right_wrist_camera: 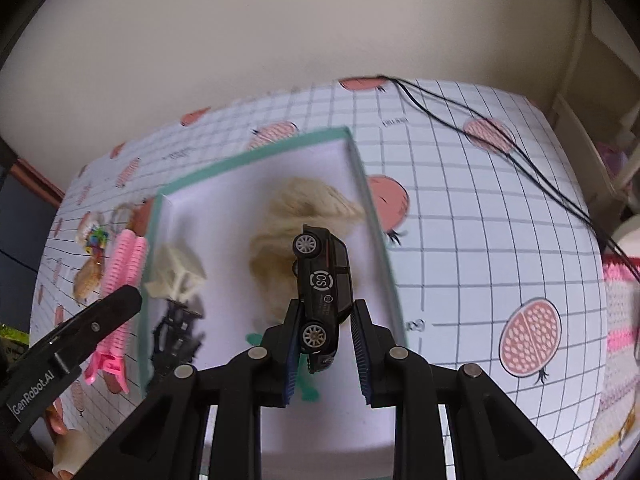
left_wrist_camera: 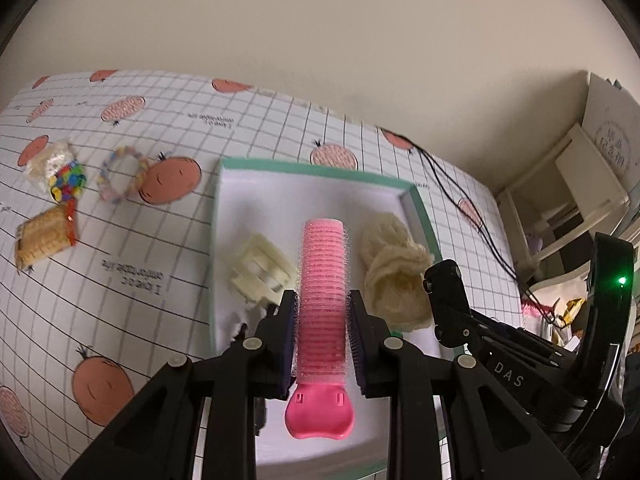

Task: Organize objects
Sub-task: 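Carry the pink roller in the left tool while the right tool carries the car over the tray, then open the left tool to drop the roller while the right tool releases the car into the tray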

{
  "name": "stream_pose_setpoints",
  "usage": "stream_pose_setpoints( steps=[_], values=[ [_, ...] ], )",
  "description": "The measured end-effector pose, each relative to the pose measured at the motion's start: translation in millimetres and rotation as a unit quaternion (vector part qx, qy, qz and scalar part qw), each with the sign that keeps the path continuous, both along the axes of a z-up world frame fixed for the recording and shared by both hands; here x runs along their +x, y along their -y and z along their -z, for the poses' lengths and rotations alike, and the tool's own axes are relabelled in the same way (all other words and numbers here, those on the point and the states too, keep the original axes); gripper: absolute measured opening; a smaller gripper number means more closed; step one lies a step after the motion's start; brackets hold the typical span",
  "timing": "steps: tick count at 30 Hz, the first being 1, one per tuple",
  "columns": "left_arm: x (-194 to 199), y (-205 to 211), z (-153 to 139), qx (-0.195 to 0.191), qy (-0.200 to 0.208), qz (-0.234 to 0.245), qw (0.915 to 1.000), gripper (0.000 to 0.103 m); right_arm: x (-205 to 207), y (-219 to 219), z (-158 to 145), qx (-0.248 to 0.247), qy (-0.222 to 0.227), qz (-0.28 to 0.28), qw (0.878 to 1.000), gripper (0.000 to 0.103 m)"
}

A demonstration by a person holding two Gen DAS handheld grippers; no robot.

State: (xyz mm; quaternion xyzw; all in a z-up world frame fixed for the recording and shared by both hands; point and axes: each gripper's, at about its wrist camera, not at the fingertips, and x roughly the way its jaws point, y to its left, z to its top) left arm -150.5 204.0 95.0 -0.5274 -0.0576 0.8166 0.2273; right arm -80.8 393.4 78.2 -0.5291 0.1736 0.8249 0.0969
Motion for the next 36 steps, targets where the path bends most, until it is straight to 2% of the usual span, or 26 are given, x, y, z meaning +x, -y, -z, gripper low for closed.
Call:
stream_pose_setpoints(
  steps=[10,20,22,23,28,36],
  values=[
    [7,-23,23,-0.019,0.025,0.016,0.9994,0.026,-1,2,18,0.014,0.042,-0.017,0.999,0.026],
    [11,-36,34,-0.026,0.042,0.024,0.9985,0.026,-2,7,20,0.023,0.053,-0.032,0.998,0.029],
    [10,-35,34,-0.024,0.045,0.021,0.9985,0.026,-3,7,19,0.021,0.052,-0.032,0.998,0.039],
    [9,-35,34,-0.023,0.047,0.020,0.9984,0.026,-3,7,19,0.021,0.052,-0.033,0.998,0.040],
    [8,-33,31,-0.020,0.047,0.017,0.9985,0.028,-3,6,14,0.022,0.046,-0.031,0.998,0.040],
    [6,-26,10,-0.010,0.019,0.010,0.9997,0.028,-2,6,-5,0.027,0.025,-0.030,0.999,0.040]
  ],
)
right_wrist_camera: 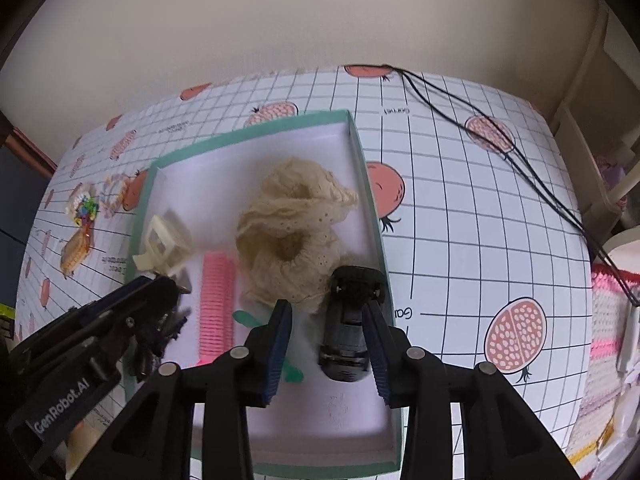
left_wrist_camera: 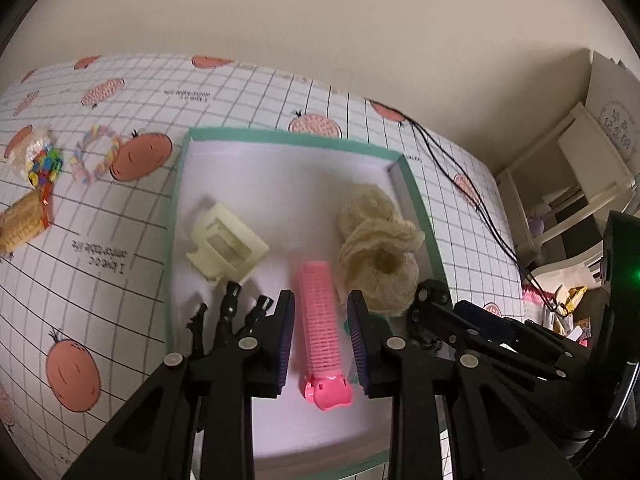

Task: Organize objects
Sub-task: 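Open the left tool to drop the roller while the right tool releases the car into the tray, then move the left tool to the biscuit package while the right tool moves to the rainbow fuzzy ring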

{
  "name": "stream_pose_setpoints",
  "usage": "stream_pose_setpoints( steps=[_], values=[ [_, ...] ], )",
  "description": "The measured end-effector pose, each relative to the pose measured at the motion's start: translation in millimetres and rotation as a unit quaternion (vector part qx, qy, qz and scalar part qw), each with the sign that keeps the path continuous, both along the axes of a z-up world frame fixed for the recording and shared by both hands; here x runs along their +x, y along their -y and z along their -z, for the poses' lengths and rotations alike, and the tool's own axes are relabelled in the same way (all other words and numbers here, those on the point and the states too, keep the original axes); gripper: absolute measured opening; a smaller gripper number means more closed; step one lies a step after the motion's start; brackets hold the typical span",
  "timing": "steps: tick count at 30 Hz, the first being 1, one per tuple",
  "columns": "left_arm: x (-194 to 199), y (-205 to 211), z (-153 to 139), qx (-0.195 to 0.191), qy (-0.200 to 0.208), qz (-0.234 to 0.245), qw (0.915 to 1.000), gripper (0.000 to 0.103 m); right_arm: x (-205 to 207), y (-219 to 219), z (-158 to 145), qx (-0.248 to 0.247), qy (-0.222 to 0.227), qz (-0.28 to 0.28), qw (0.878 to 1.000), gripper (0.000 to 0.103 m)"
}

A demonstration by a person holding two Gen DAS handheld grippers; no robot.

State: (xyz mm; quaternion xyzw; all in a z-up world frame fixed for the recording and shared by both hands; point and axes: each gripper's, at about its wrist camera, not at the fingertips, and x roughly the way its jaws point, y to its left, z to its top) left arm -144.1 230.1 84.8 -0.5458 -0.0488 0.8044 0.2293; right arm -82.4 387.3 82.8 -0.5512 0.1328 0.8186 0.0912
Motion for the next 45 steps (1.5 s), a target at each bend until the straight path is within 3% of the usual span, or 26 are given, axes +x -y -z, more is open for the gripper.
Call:
stream_pose_setpoints(
  steps=[8,12,13,17,19,23,30,33,45],
  values=[
    [-9,18,-8,-0.007,-0.021,-0.031,0.9993,0.029,-2,8,-12,0.001,-0.024,-0.008,1.000,0.040],
    [-13,31,-7,-0.016,-0.031,-0.053,0.9980,0.052,-5,17,-13,0.004,-0.029,-0.017,0.999,0.040],
    [-14,34,-7,-0.017,-0.033,-0.058,0.9977,0.053,-5,17,-13,0.006,-0.030,-0.018,0.999,0.044],
    [-18,46,-9,-0.013,-0.043,-0.073,0.9963,0.078,-8,21,-13,0.008,-0.037,-0.021,0.999,0.056],
    [-20,49,-10,-0.017,-0.048,-0.079,0.9956,0.080,-9,22,-13,0.009,-0.040,-0.021,0.999,0.062],
    [-22,57,-12,-0.025,-0.058,-0.087,0.9942,0.093,-11,27,-12,0.011,-0.044,-0.029,0.999,0.071],
    [-27,72,-10,-0.026,-0.062,-0.107,0.9920,0.095,-15,36,-12,0.015,-0.051,-0.036,0.998,0.097],
    [-28,74,-10,-0.033,-0.065,-0.111,0.9912,0.103,-17,39,-11,0.021,-0.053,-0.040,0.998,0.103],
    [-36,95,-13,-0.029,-0.073,-0.133,0.9879,0.103,-21,43,-9,0.018,-0.056,-0.029,0.998,0.103]
  ],
)
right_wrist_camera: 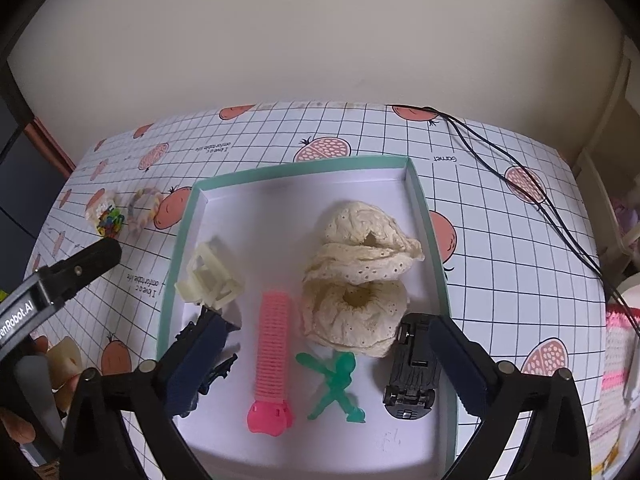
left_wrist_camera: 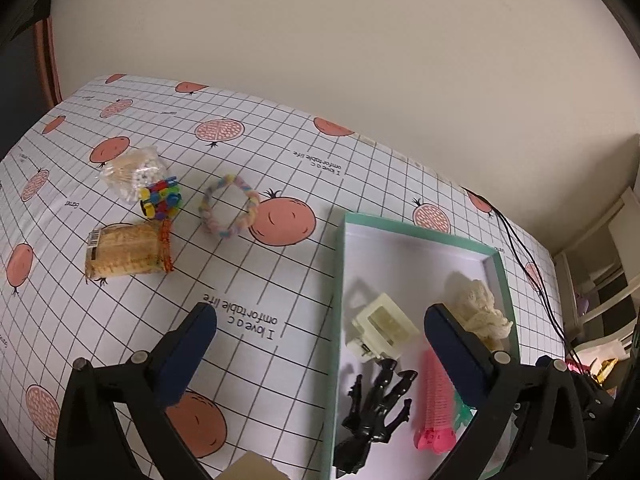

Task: Organize objects
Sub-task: 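Move the left tool to the biscuit package while the right tool moves to the rainbow fuzzy ring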

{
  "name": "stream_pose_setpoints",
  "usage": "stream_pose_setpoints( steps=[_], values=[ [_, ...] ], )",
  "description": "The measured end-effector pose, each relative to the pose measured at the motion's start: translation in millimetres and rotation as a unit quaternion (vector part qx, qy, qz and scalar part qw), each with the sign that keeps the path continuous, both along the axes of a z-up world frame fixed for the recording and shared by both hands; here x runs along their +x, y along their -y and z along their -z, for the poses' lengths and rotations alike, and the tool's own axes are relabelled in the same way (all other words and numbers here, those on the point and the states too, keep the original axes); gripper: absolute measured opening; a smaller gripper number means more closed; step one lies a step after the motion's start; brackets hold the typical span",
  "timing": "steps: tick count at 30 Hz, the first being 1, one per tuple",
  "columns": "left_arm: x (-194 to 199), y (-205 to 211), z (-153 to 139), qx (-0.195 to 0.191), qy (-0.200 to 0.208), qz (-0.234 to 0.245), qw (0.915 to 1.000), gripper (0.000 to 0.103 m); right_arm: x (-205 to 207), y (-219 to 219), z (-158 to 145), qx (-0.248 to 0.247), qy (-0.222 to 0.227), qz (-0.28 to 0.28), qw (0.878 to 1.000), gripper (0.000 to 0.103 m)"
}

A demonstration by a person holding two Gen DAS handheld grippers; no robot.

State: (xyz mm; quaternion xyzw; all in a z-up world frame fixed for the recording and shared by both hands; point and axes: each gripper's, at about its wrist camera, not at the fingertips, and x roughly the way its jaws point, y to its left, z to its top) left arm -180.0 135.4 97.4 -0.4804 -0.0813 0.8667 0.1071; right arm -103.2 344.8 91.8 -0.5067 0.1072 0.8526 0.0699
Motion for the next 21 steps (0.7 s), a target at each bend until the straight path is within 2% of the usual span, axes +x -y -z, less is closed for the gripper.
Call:
stream_pose_setpoints(
  steps=[12,21],
  values=[
    [-6,18,-1,-0.003,-0.003,-0.008,1.0000,0.103,-10,14,2,-0.005,0.002,-0.009,1.000,0.103],
    [-17,49,-2,-0.005,-0.002,-0.026,0.9996,0.103,-20,34,6,-0.009,0.003,-0.020,1.000,0.103]
  ],
)
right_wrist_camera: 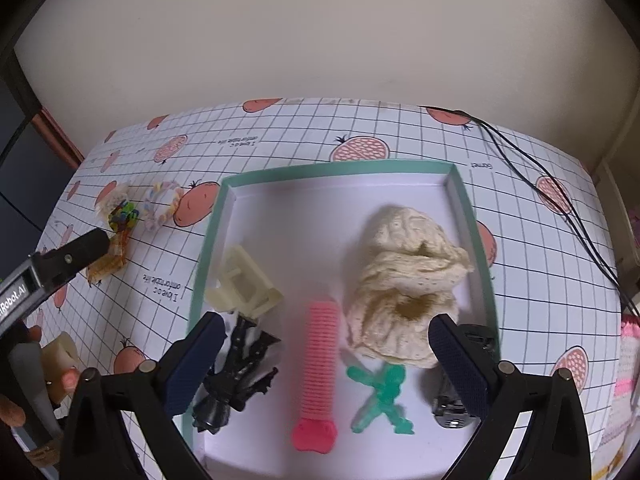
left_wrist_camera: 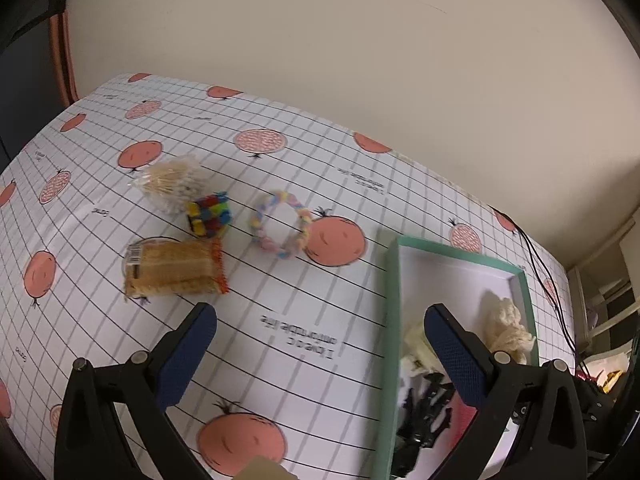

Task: Organize objects
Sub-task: 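Move the left tool to the biscuit package while the right tool moves to the rainbow fuzzy ring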

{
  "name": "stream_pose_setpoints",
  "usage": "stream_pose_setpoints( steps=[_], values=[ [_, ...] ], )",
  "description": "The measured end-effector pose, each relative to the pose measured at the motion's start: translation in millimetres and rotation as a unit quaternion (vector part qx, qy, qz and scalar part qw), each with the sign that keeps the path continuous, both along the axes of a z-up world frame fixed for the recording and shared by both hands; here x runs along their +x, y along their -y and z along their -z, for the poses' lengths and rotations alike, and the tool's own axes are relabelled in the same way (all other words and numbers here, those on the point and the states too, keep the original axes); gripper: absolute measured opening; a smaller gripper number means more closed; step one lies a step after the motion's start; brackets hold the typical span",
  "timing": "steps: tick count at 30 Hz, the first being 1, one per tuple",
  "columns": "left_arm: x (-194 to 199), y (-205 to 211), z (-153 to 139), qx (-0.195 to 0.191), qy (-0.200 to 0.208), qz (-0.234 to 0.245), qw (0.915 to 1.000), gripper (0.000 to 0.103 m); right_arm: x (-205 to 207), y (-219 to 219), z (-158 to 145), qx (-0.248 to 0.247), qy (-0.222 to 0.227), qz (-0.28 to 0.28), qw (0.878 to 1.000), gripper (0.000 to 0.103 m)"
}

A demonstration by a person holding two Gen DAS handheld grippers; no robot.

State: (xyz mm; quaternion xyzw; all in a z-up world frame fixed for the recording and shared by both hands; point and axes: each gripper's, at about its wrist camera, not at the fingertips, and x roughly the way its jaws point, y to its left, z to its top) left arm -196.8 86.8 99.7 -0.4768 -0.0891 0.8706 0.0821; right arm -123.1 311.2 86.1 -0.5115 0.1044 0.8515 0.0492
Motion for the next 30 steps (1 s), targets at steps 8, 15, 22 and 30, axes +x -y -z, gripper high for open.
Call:
stream_pose_setpoints(
  steps=[8,15,22,30],
  values=[
    [-10,37,0,-0.004,0.004,-0.025,0.9997,0.103,-14,26,0,0.001,-0.002,-0.020,1.000,0.103],
    [-16,70,2,0.001,0.006,-0.046,0.9989,0.103,-26,52,-2,-0.002,-0.012,-0.037,0.999,0.103],
    [-23,109,8,0.003,0.011,-0.078,0.9969,0.103,-37,80,-2,-0.005,-0.021,-0.054,0.998,0.101],
    [-25,143,14,0.003,0.013,-0.102,0.9947,0.103,-50,111,-1,-0.009,-0.037,-0.074,0.997,0.096]
  ],
)
